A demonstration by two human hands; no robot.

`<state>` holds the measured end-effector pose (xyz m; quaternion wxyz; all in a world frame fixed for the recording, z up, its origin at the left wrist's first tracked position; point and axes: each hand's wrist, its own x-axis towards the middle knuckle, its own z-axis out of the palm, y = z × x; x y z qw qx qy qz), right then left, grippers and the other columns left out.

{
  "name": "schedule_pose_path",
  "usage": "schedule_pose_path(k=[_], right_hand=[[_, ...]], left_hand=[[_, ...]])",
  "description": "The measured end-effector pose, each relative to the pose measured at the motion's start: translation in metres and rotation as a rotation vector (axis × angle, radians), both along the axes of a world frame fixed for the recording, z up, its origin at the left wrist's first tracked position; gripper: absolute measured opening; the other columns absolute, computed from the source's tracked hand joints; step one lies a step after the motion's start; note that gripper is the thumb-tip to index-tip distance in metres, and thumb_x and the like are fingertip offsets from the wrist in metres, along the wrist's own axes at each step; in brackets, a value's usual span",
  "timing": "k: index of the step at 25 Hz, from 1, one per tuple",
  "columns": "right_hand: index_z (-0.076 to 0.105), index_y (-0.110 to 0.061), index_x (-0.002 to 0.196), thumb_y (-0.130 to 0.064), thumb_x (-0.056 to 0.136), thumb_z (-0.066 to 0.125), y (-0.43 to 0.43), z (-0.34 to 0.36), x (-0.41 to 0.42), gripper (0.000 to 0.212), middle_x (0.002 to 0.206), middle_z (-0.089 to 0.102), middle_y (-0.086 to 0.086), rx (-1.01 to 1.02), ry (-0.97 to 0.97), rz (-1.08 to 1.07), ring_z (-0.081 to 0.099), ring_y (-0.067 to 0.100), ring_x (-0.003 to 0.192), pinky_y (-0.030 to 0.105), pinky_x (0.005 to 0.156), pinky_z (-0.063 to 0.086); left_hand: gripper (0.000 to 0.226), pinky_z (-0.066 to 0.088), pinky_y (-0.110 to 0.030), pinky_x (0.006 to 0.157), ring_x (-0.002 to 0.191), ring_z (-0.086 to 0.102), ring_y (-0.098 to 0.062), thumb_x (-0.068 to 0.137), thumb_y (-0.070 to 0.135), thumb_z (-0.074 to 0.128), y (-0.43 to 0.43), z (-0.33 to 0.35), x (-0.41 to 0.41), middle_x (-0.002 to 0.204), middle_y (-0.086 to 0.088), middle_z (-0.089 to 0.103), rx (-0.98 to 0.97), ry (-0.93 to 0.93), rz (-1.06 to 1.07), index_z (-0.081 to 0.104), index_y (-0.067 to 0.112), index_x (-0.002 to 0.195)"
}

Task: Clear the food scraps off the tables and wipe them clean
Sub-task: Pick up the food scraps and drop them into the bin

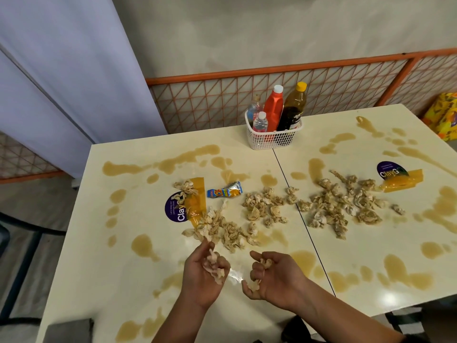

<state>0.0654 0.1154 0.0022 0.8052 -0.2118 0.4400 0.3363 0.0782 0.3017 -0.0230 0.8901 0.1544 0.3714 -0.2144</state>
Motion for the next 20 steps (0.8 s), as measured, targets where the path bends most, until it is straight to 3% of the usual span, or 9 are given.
schedule_pose_path(k=[2, 3, 5, 7, 9, 11, 13, 16, 20], right_hand=[[0.058, 0.004, 0.125, 0.005, 0.091, 0.048, 0.002, -0.005, -0.001, 0.036, 0.067, 0.035, 0.006, -0.01, 0.003, -0.03, 0.036, 0.019, 0.054, 0.036, 0.059, 0.052], [0.054, 0.01, 0.131, 0.011, 0.092, 0.045, 0.003, -0.007, -0.001, 0.04, 0.069, 0.04, 0.008, -0.022, -0.002, -0.057, 0.04, 0.02, 0.055, 0.033, 0.052, 0.052], [0.05, 0.015, 0.131, 0.018, 0.094, 0.035, 0.004, -0.01, -0.001, 0.04, 0.081, 0.054, 0.018, -0.06, -0.004, -0.107, 0.05, 0.023, 0.064, 0.026, 0.042, 0.052], [0.051, 0.017, 0.126, 0.016, 0.098, 0.035, 0.004, -0.014, -0.001, 0.032, 0.088, 0.062, 0.027, -0.09, 0.017, -0.136, 0.061, 0.024, 0.067, 0.023, 0.04, 0.053], [0.055, 0.013, 0.12, 0.008, 0.101, 0.043, 0.003, -0.014, 0.0, 0.023, 0.088, 0.067, 0.027, -0.129, 0.031, -0.117, 0.067, 0.021, 0.055, 0.022, 0.037, 0.052], [0.056, 0.009, 0.123, -0.004, 0.104, 0.048, 0.004, -0.015, -0.001, 0.024, 0.074, 0.063, 0.017, -0.165, 0.012, -0.038, 0.056, 0.012, 0.04, 0.018, 0.03, 0.042], [0.057, 0.005, 0.123, -0.019, 0.106, 0.049, 0.006, -0.015, 0.001, 0.031, 0.062, 0.047, 0.003, -0.203, -0.03, 0.059, 0.034, 0.008, 0.033, 0.018, 0.028, 0.027], [0.061, 0.001, 0.11, -0.031, 0.104, 0.052, 0.009, -0.013, 0.006, 0.033, 0.058, 0.033, -0.003, -0.219, -0.04, 0.135, 0.02, 0.01, 0.038, 0.021, 0.038, 0.018], [0.062, 0.002, 0.104, -0.021, 0.097, 0.063, 0.013, -0.011, 0.017, 0.024, 0.065, 0.03, 0.0, -0.243, -0.078, 0.096, 0.022, 0.009, 0.046, 0.02, 0.037, 0.023]], left_hand=[[0.007, 0.057, -0.036, 0.079, 0.039, 0.038, -0.01, 0.088, 0.013, 0.062, -0.001, -0.006, 0.0, 0.044, 0.002, 0.032, 0.073, -0.005, -0.001, 0.056, 0.012, 0.087], [0.011, 0.059, -0.039, 0.081, 0.041, 0.041, -0.01, 0.086, 0.003, 0.062, -0.001, -0.008, 0.001, 0.049, 0.0, 0.036, 0.104, -0.008, 0.016, 0.055, 0.01, 0.091], [0.023, 0.063, -0.035, 0.076, 0.059, 0.059, -0.013, 0.085, -0.013, 0.054, 0.002, -0.012, 0.006, 0.073, -0.009, 0.053, 0.146, 0.012, 0.056, 0.052, 0.009, 0.089], [0.027, 0.062, -0.029, 0.068, 0.074, 0.058, -0.016, 0.083, -0.02, 0.045, 0.008, -0.017, 0.015, 0.086, -0.012, 0.053, 0.155, 0.025, 0.094, 0.05, 0.007, 0.085], [0.033, 0.059, -0.024, 0.06, 0.069, 0.054, -0.014, 0.063, -0.022, 0.055, 0.018, -0.026, 0.025, 0.085, -0.01, 0.051, 0.119, 0.016, 0.132, 0.051, 0.004, 0.082], [0.052, 0.057, -0.022, 0.056, 0.072, 0.058, -0.016, 0.04, -0.02, 0.069, 0.031, -0.036, 0.033, 0.095, -0.014, 0.056, 0.09, 0.036, 0.171, 0.053, 0.003, 0.084], [0.038, 0.054, -0.02, 0.05, 0.073, 0.061, -0.019, 0.056, -0.012, 0.065, 0.045, -0.045, 0.042, 0.102, -0.019, 0.059, 0.088, 0.063, 0.164, 0.054, 0.002, 0.089], [0.003, 0.05, -0.02, 0.044, 0.058, 0.056, -0.017, 0.081, 0.003, 0.051, 0.064, -0.057, 0.06, 0.081, -0.014, 0.058, 0.088, 0.075, 0.105, 0.053, 0.004, 0.083], [0.008, 0.037, -0.011, 0.033, 0.044, 0.052, -0.006, 0.093, 0.012, 0.057, 0.083, -0.07, 0.102, 0.064, -0.003, 0.056, 0.247, 0.11, 0.008, 0.058, 0.007, 0.088]])
